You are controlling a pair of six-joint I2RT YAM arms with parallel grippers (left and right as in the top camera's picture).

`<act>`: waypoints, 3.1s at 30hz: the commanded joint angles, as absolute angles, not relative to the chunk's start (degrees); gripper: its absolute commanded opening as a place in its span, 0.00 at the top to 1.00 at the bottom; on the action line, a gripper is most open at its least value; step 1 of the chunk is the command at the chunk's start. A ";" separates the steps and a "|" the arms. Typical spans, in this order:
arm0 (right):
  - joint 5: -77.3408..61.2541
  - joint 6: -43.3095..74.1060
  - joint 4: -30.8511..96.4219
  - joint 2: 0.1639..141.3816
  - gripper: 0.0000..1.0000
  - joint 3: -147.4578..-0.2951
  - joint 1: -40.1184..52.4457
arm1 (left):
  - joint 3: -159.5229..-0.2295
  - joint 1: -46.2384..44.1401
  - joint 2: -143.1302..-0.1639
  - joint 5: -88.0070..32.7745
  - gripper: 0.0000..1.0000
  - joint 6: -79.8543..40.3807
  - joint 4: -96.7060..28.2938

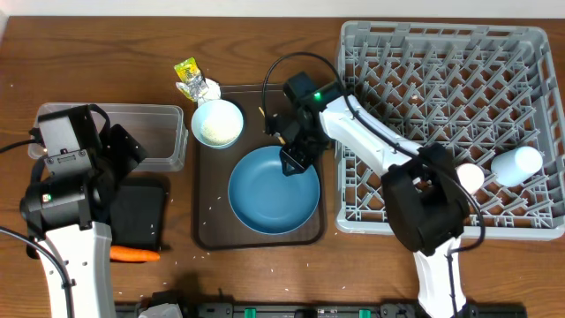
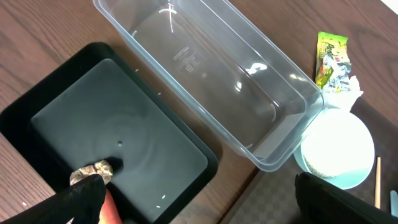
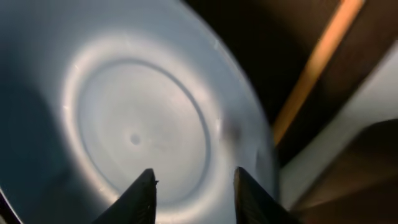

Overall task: Sort waste into correct bins and load items into the dishwasher rack
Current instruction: 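Grasp the blue plate rim with the right gripper, then lift the blue plate with the right gripper and carry it into the rack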

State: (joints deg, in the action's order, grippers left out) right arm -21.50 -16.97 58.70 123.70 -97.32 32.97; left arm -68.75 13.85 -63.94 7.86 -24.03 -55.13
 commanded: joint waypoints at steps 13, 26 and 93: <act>-13.76 -17.34 57.01 124.79 0.65 -97.62 31.88 | -69.45 14.20 -63.22 7.94 0.02 -24.32 -55.24; -23.99 -18.39 56.14 126.10 0.99 -97.62 32.53 | -69.45 14.20 -63.22 7.94 0.02 -24.32 -55.24; 5.08 12.78 59.70 98.56 0.99 -98.89 -27.53 | -69.45 14.20 -63.22 7.94 0.02 -24.32 -55.24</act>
State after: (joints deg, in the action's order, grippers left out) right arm -1.13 8.14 60.64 99.72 -97.86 -27.42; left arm -68.75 13.85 -63.94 7.86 -24.01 -55.13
